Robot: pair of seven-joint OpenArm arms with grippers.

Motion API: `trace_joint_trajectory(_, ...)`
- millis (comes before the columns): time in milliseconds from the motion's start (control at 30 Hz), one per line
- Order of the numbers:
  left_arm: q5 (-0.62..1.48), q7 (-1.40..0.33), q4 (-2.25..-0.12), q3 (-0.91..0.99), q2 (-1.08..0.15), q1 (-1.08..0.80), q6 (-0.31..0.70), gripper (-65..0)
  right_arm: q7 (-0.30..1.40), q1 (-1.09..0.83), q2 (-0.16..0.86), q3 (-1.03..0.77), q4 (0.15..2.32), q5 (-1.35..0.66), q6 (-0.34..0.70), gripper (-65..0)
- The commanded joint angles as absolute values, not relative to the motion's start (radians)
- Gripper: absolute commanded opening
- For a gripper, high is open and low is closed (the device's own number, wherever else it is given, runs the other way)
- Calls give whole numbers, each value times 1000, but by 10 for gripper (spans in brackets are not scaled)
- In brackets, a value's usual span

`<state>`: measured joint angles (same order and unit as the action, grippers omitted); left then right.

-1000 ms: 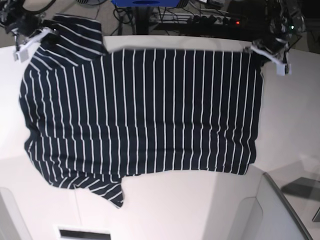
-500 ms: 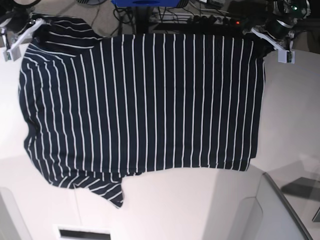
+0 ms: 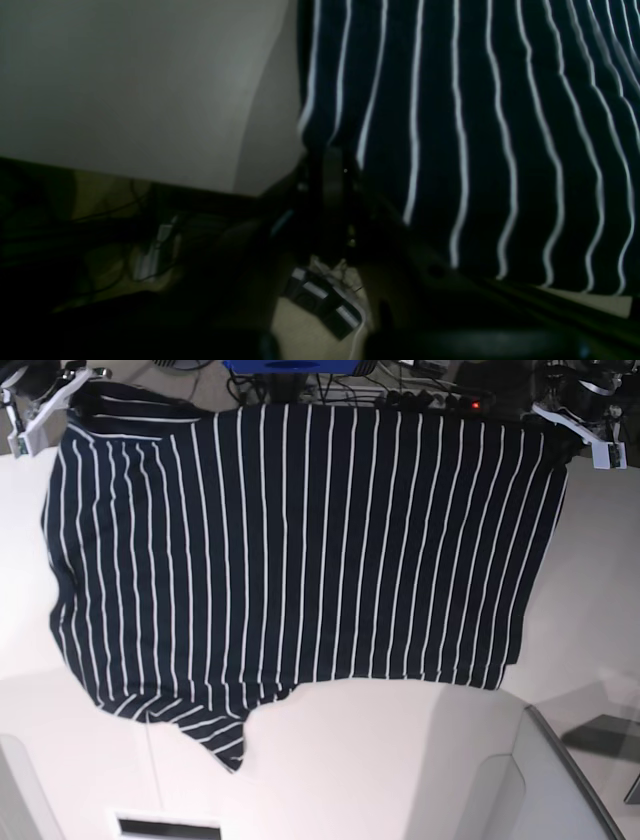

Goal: Layout the t-shirt on the table in an organized manner, then fold the t-shirt properly
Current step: 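Lift the shirt edge with both grippers and pull it taut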

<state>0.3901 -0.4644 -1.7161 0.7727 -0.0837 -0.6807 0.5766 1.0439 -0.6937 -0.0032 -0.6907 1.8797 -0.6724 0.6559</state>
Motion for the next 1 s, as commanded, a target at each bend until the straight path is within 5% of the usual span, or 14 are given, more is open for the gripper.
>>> trace_joint_trajectory(0,398,-447,-1727,780,-93,-688,578,-650,1027,-700,7,-696,1899,-676,662,-650)
trace_joint_trajectory(467,398,-447,-1689,737,-88,-673,578,-650,1041,-634,13,-694,1902,-674,657,-650)
trace_joint_trajectory(967,398,-657,-1888,763,-91,-591,578,-650,1297,-369,76,-694,1911,-673,645,-650)
